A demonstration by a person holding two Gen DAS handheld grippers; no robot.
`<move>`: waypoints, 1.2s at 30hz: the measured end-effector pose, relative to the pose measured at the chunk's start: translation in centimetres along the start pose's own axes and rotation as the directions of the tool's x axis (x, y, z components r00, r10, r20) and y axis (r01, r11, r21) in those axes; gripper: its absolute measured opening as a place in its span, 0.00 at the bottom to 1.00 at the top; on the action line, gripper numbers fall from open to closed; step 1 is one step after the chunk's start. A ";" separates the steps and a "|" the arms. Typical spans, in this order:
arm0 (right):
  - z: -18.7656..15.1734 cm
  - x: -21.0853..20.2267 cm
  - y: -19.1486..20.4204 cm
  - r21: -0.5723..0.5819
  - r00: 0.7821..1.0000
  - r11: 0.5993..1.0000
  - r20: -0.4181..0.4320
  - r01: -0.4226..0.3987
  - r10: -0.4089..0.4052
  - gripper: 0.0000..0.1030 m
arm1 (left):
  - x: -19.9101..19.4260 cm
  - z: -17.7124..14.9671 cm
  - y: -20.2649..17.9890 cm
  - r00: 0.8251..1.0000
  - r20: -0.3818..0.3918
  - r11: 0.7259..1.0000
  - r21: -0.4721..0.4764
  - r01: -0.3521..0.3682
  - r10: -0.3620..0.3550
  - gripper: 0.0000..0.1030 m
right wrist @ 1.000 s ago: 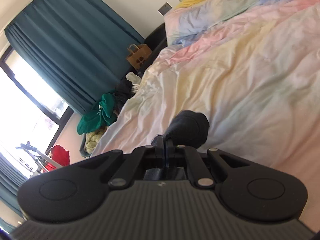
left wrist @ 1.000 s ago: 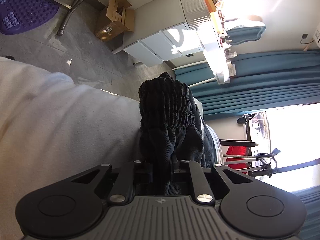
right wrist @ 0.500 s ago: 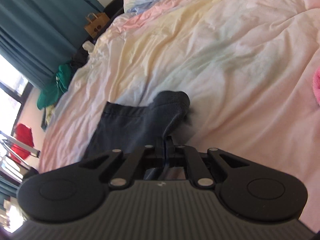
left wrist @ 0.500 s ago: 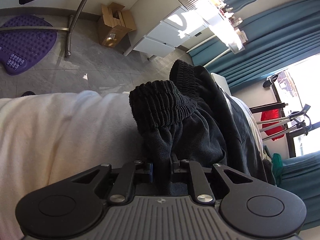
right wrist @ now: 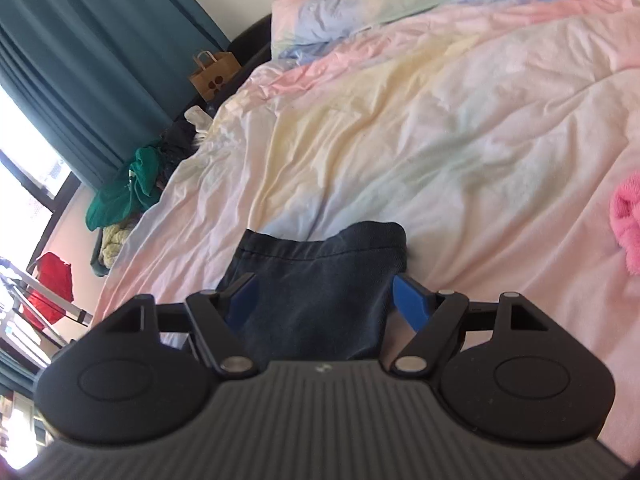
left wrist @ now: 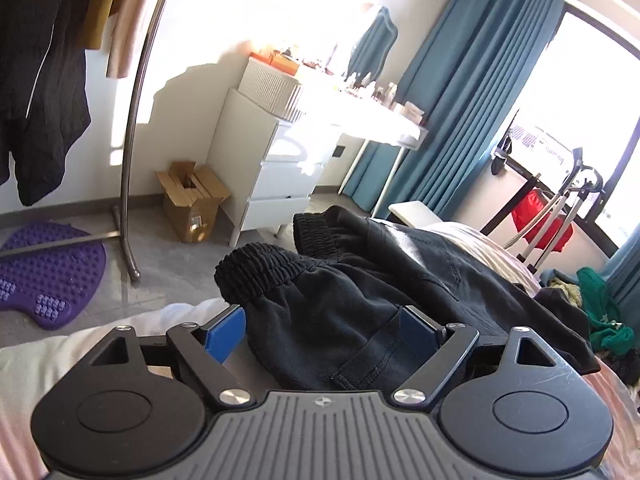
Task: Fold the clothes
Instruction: 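Lower the folded trousers onto the bed and open both grippers, then grasp the trouser leg edge with the right gripper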
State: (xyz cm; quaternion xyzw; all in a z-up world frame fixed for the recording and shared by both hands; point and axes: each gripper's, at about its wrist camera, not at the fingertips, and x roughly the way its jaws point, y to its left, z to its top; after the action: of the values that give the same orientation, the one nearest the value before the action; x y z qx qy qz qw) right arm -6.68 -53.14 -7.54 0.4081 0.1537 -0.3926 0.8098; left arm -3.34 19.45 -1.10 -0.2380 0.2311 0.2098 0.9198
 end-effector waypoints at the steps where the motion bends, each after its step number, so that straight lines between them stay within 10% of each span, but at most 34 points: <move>1: -0.1 -0.7 0.9 -0.036 1.000 0.999 0.016 -0.026 0.026 0.75 | -0.5 -0.2 -0.9 1.000 0.024 0.999 0.031 0.010 -0.011 0.86; 11: -5.7 -6.9 10.4 -0.377 0.909 0.831 -0.094 -0.409 0.405 0.75 | -1.0 -3.2 -12.4 0.977 -0.023 0.934 0.287 0.211 -0.214 0.86; 21: -11.6 -9.2 14.2 -0.475 0.798 0.648 -0.252 -0.595 0.548 0.75 | 0.8 -9.6 -23.4 0.942 -0.009 0.768 0.576 0.279 -0.336 0.88; 36: -18.2 -6.3 17.0 -0.543 0.743 0.511 -0.421 -0.666 0.521 0.74 | 3.9 -10.5 -19.7 0.940 -0.106 0.796 0.506 0.333 -0.325 0.88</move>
State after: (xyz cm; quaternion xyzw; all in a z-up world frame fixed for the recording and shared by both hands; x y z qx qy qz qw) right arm 3.48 -29.55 -6.06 0.1574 0.2146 0.0359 0.9633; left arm 6.20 -0.80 -4.63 -0.0203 0.2400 -0.0245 0.9702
